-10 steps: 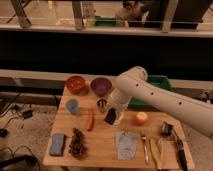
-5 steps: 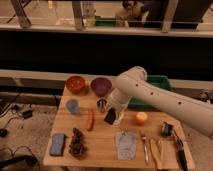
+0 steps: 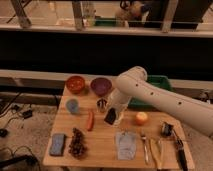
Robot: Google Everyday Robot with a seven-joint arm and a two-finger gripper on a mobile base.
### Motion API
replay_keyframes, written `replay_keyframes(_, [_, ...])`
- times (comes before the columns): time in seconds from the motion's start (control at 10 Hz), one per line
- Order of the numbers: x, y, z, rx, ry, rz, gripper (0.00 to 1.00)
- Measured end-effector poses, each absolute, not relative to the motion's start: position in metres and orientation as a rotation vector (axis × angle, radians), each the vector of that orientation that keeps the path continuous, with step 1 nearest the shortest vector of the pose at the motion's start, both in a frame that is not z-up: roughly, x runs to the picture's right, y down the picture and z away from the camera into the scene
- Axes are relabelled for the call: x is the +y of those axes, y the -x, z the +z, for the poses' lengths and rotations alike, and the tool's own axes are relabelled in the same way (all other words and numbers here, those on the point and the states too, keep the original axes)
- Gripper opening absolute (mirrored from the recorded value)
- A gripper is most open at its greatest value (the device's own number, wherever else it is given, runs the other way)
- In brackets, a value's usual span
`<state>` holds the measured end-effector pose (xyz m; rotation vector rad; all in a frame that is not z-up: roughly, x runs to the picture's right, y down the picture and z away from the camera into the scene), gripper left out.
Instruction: Place eraser in paper cup
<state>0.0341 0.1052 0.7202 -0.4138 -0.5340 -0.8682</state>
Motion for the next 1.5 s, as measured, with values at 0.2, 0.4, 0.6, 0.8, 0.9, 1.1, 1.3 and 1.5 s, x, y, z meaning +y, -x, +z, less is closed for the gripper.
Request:
replay_keyframes(0.2, [0.098, -0.047, 0.728, -0.502, 0.421, -0.847, 0.06])
replay_keyframes(0.4, [0.097, -0.05, 0.733, -0.487, 0.432, -0.841, 0.06])
replay_keyframes(0.6, [0.102, -0.047, 0.738, -0.479, 0.453, -0.846, 0.06])
replay_keyframes(0.8, [0.105, -0.042, 0.742, -0.477, 0.466, -0.853, 0.06])
replay_keyframes(0.9, [0.107, -0.04, 0.745, -0.476, 0.474, -0.86, 0.06])
replay_keyframes(1.1, [0.108, -0.035, 0.75, -0.477, 0.488, -0.867, 0.06])
replay_keyframes(1.3, [0.109, -0.037, 0.756, -0.474, 0.505, -0.867, 0.06])
replay_keyframes(1.5, [0.111, -0.041, 0.759, -0.467, 0.52, -0.866, 0.06])
